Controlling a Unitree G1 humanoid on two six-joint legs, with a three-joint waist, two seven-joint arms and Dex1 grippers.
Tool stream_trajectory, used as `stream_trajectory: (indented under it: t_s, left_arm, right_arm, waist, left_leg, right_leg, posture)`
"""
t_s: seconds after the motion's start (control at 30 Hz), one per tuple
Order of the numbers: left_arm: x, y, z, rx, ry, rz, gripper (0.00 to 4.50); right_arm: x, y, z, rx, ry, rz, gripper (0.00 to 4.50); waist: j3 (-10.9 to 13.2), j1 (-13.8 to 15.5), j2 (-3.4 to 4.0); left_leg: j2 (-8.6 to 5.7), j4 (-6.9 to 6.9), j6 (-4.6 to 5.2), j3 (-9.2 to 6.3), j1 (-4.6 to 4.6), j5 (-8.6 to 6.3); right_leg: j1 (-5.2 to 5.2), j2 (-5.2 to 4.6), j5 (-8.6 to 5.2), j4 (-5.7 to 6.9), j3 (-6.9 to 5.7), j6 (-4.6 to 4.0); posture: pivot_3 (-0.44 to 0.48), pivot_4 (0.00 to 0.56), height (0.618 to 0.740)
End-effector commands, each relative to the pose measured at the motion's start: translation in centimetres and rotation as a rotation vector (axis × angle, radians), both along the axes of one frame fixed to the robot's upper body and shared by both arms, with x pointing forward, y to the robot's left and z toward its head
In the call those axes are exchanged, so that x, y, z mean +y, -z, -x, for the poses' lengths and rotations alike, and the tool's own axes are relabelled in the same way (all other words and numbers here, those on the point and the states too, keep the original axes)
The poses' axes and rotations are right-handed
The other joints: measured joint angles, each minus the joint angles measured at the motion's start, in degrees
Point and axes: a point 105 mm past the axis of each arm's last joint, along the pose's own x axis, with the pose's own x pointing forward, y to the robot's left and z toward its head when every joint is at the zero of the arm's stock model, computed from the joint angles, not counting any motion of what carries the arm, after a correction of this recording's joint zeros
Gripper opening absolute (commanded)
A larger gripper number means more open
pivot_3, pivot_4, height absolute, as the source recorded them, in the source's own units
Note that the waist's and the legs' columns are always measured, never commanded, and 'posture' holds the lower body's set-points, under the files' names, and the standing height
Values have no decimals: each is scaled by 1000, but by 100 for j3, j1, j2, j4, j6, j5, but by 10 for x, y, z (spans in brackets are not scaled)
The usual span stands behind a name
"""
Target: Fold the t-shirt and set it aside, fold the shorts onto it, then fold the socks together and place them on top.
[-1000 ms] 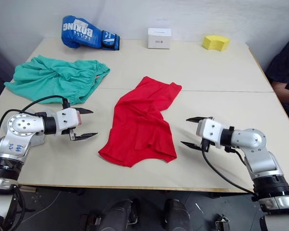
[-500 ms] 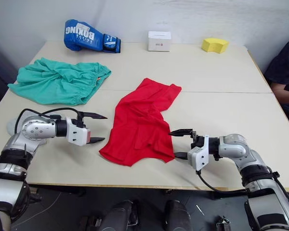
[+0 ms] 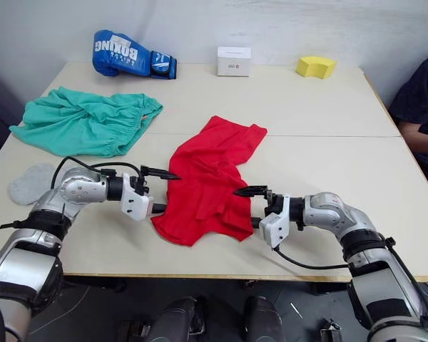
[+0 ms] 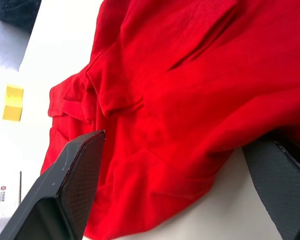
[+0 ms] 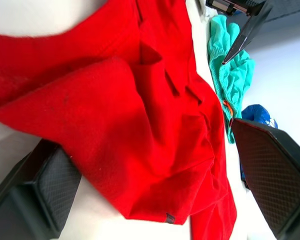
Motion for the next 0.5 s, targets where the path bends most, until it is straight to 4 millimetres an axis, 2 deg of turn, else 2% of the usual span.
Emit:
stream_trajectory:
  t_s: [0.03, 0.13, 0.17, 0.23, 0.3, 0.5]
  left_arm:
    - [-8, 17, 6, 45, 48, -50, 4439]
    - [-12, 19, 9, 51, 78, -62, 4439]
    - [-13, 20, 10, 56, 87, -67, 4266]
    - [-13, 25, 14, 77, 115, -90, 3849]
    - [-13, 27, 16, 85, 129, -105, 3220]
    - [-13, 31, 19, 112, 147, -114, 1232]
  right_arm:
    - [2, 18, 0, 61, 14, 61, 4500]
    - [4, 25, 5, 91, 1, 75, 4500]
    - [4, 26, 6, 99, 3, 76, 4500]
    - [1, 27, 6, 130, 27, 66, 4127]
    - [-2, 26, 6, 140, 40, 64, 3571]
    - [-10, 21, 6, 160, 83, 64, 1396]
  waist:
    - [0, -1, 0]
    - [-2, -7, -1]
    - [-4, -13, -1]
    - [-4, -23, -1]
    - [-4, -31, -1]
    - [-4, -6, -1]
  left_leg:
    - [0, 0, 2, 0, 0, 1]
    - [0, 0, 15, 0, 3, 7]
    - [0, 0, 15, -1, 4, 7]
    - [0, -1, 18, -1, 6, 7]
    - [1, -1, 23, -4, 6, 7]
    - [-1, 1, 34, -4, 2, 5]
  right_leg:
    - [0, 0, 0, 0, 0, 0]
    - [5, 0, 0, 0, -1, 0]
    - [6, 0, 0, 0, -1, 0]
    - [8, 0, 0, -2, -1, 0]
    - [11, 1, 0, -5, -3, 0]
    - [14, -2, 0, -15, -6, 1]
  posture:
    - [0, 150, 740]
    - [0, 150, 740]
    - [0, 150, 740]
    - [0, 150, 740]
    - [0, 150, 740]
    - [0, 150, 740]
